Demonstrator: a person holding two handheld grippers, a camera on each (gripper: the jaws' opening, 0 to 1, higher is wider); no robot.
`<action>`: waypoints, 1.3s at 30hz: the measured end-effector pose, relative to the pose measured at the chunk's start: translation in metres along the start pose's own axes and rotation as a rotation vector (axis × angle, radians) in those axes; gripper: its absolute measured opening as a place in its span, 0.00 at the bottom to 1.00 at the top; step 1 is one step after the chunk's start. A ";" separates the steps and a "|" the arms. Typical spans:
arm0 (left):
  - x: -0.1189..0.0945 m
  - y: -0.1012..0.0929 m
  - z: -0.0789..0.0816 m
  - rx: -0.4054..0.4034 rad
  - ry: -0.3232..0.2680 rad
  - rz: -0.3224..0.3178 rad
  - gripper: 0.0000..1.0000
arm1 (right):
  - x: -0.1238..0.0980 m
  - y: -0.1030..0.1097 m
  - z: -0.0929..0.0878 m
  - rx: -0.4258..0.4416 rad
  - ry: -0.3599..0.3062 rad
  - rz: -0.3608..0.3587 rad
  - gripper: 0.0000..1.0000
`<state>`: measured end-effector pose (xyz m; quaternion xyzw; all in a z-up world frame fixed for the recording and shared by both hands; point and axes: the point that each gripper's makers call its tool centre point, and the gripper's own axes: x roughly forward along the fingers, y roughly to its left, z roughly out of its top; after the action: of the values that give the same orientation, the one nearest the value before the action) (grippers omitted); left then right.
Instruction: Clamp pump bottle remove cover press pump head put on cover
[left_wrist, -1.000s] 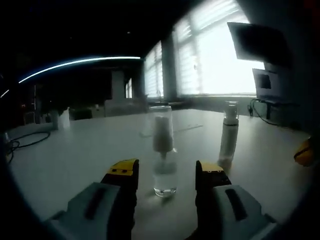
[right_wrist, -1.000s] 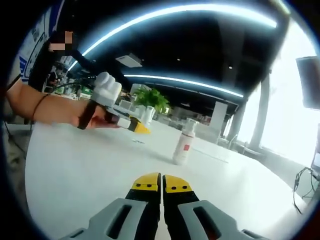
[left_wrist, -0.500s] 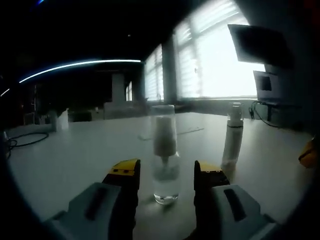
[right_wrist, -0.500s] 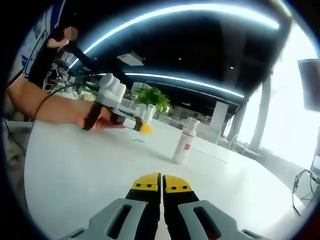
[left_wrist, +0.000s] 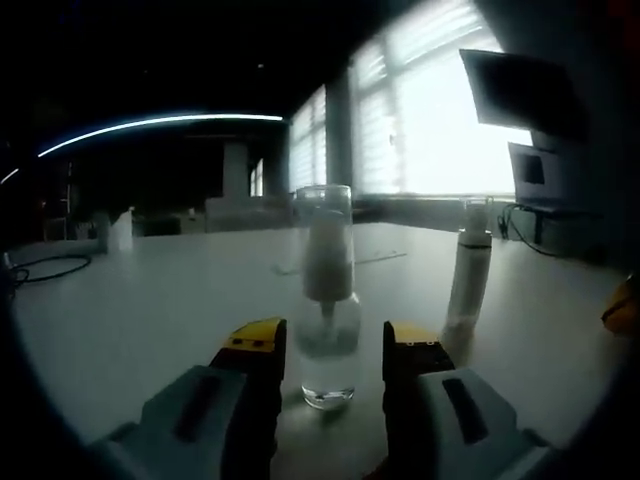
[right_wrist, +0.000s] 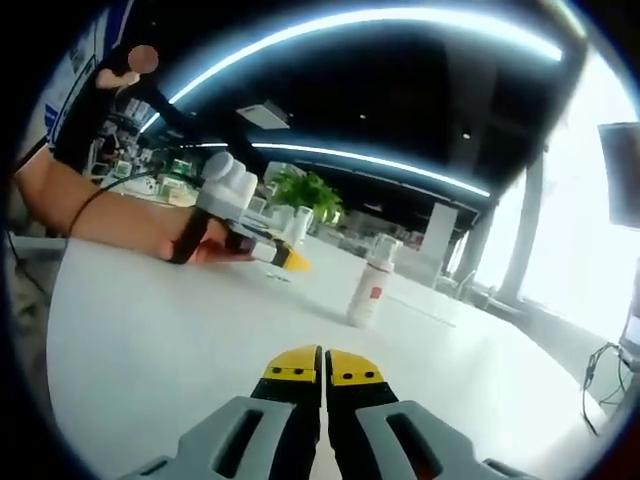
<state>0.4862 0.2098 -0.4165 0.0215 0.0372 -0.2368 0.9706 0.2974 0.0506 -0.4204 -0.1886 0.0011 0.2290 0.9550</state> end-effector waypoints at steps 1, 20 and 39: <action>0.000 0.000 0.000 0.000 0.001 0.002 0.29 | 0.000 0.000 0.000 -0.001 -0.001 0.000 0.00; 0.000 -0.001 -0.002 -0.013 -0.003 -0.008 0.16 | 0.001 0.003 -0.003 -0.028 0.021 0.006 0.00; 0.000 -0.001 -0.001 -0.013 -0.018 -0.016 0.16 | -0.005 -0.004 0.009 0.076 -0.052 -0.014 0.00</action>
<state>0.4853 0.2087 -0.4171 0.0128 0.0304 -0.2443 0.9691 0.2943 0.0485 -0.4101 -0.1463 -0.0163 0.2268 0.9627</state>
